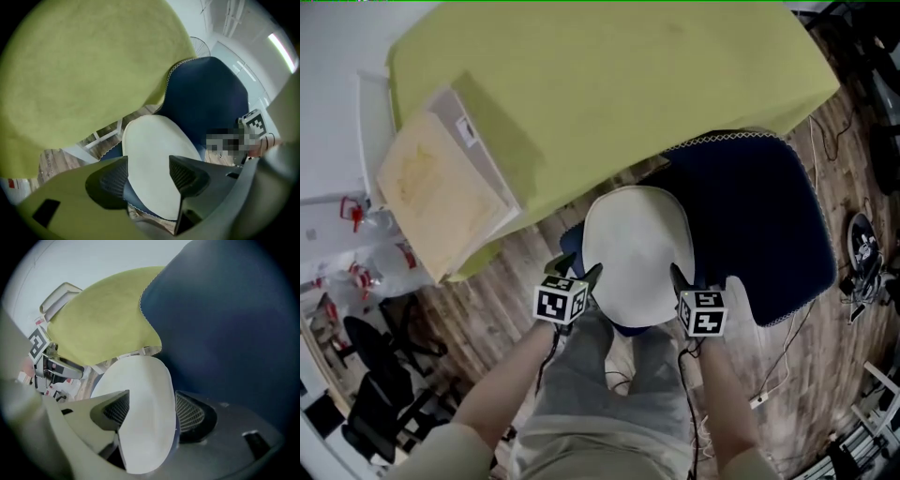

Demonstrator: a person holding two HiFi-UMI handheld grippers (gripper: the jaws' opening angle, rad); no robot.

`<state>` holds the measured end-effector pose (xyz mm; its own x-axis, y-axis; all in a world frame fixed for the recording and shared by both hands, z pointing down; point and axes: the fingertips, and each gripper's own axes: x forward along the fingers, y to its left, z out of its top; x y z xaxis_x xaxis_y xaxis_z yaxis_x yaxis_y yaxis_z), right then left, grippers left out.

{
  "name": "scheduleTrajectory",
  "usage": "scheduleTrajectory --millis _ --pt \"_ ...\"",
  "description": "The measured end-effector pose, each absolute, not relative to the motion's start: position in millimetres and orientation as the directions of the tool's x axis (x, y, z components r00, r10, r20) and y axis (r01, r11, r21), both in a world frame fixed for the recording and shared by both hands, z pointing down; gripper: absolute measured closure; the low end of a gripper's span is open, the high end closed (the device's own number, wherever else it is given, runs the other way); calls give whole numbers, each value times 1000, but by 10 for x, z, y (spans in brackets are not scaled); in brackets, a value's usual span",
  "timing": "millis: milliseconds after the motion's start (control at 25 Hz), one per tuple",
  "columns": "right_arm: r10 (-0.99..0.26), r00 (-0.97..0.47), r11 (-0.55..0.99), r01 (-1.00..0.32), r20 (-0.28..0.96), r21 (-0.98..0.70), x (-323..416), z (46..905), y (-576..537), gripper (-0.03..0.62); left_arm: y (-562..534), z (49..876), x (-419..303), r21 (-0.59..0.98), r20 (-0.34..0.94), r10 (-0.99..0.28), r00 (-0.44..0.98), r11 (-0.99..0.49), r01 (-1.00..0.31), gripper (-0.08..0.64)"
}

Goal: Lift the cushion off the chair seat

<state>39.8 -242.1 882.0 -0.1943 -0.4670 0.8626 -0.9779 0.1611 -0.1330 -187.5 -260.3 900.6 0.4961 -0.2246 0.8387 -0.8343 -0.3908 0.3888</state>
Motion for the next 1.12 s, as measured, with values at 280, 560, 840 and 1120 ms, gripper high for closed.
scheduleTrajectory --millis 280,560,840,1120 --pt "-424 -180 120 -983 888 -141 430 9401 -2422 265 -2481 9642 -2051 375 881 -185 435 -288 -881 262" --pt "-387 -172 53 -985 906 -165 573 9816 -2399 245 -2339 9947 -2062 401 888 -155 433 -200 -894 253" --pt "-400 -202 43 -979 894 -202 554 9864 -2381 244 -2336 10042 -2053 379 903 -147 403 -169 -910 250" --pt "-374 -206 62 -978 904 -198 451 9761 -2359 474 -2332 9929 -1970 331 925 -117 362 -222 -917 458"
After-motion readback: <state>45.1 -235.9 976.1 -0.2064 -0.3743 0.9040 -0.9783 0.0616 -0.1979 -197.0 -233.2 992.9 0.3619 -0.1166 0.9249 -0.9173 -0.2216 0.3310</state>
